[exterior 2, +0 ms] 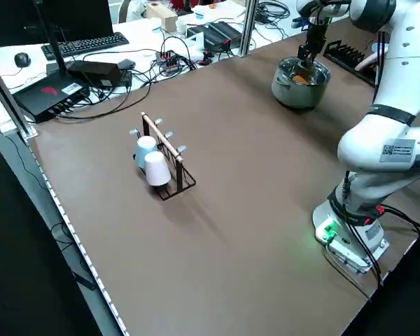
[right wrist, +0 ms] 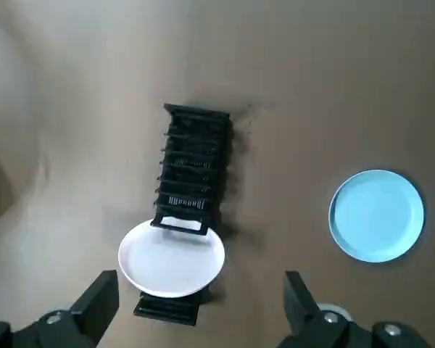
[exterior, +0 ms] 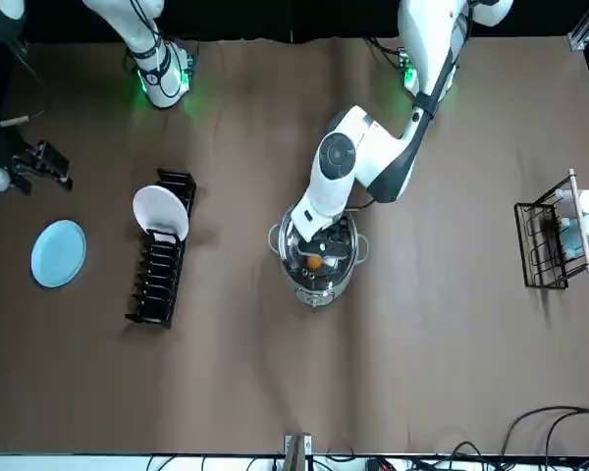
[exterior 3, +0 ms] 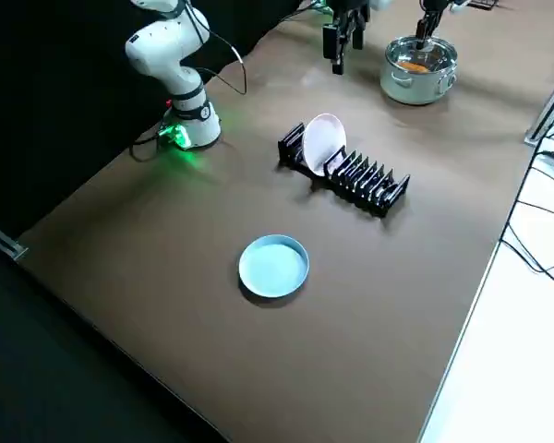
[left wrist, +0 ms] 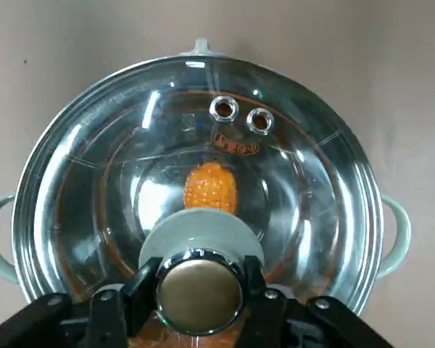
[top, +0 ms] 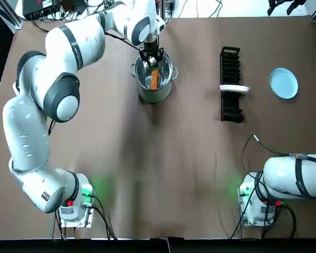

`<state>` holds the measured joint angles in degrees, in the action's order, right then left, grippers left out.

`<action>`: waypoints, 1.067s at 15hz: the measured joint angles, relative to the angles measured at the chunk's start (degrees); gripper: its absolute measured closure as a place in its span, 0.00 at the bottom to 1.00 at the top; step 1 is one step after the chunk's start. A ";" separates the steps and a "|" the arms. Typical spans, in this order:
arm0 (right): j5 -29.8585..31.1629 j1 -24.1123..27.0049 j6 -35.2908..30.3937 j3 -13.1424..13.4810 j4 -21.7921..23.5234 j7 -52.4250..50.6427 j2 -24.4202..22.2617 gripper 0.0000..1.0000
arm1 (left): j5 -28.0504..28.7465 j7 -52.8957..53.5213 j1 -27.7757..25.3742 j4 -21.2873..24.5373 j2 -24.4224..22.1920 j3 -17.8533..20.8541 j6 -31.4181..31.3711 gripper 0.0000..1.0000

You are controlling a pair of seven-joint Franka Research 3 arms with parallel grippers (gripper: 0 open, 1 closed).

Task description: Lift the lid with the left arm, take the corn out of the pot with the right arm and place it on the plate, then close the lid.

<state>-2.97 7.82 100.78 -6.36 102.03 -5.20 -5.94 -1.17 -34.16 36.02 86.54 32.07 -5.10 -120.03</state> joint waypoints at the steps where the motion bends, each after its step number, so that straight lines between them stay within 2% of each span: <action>1: 0.00 -0.52 -0.45 -0.05 0.00 0.00 0.00 0.00 | 0.00 0.00 0.00 -0.01 0.00 0.00 0.00 0.49; 6: 0.00 -1.78 -1.27 -0.07 0.00 0.00 0.00 0.00 | -0.03 -0.01 -0.42 -0.85 -1.38 0.03 1.63 0.49; 9: 0.21 -1.33 -3.08 0.44 -0.02 0.00 0.00 0.00 | -0.02 -0.05 -3.15 -1.95 -6.74 0.07 7.16 0.49; 12: 0.26 -0.54 -2.79 0.84 -0.12 -0.12 -0.02 0.00 | 0.13 1.80 -8.98 -1.98 -12.56 0.12 12.48 0.49; 15: 0.14 -0.66 -2.56 0.56 -0.09 -0.23 0.15 0.00 | 0.14 10.11 -16.19 -1.87 -15.93 0.06 18.54 0.49; 16: -0.06 -1.44 -2.62 0.17 -0.03 -0.29 1.02 0.00 | 0.14 16.60 -20.66 -1.76 -17.30 0.04 22.09 0.49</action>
<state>-3.03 6.38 98.16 -6.19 102.00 -5.50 -4.92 -1.03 -17.56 15.37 84.78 14.77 -5.05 -97.94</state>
